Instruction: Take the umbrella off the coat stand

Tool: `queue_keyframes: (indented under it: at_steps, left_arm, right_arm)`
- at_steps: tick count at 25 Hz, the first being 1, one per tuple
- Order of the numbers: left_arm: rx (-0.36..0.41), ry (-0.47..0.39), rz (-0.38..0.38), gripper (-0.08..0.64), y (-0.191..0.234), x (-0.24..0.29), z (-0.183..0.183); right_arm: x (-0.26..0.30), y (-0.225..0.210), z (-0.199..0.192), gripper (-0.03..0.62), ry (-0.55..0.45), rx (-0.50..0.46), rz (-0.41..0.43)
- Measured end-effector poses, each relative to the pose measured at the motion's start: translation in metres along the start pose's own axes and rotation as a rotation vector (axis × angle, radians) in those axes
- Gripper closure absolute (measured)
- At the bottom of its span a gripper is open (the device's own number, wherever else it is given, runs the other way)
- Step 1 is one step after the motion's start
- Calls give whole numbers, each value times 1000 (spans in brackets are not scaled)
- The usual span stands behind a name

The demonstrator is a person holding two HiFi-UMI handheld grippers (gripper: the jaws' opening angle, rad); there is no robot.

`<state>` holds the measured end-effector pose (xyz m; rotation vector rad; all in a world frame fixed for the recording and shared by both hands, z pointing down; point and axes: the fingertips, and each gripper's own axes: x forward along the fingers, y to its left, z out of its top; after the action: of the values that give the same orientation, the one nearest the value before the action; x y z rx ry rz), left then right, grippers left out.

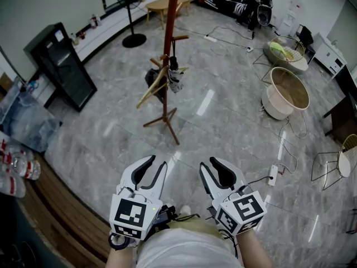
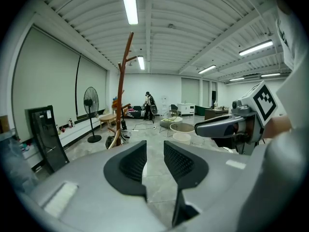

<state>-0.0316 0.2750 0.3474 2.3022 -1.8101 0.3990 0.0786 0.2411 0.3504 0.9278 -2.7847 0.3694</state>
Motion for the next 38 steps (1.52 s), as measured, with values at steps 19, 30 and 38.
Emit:
queue_keyframes:
  at_steps: [19,30,38]
  left_arm:
    - [-1,-18,26,449,-37,5,0]
    - [13,-27,7,449,-43,27,7]
    - [25,-40,-10,448,-25,59,23]
  right_arm:
    - [-29,-21,-11,476,-15,-2,47]
    - [-27,-42,-7,476,-31,8,35]
    - [-2,-62,0,476,-30,6,28]
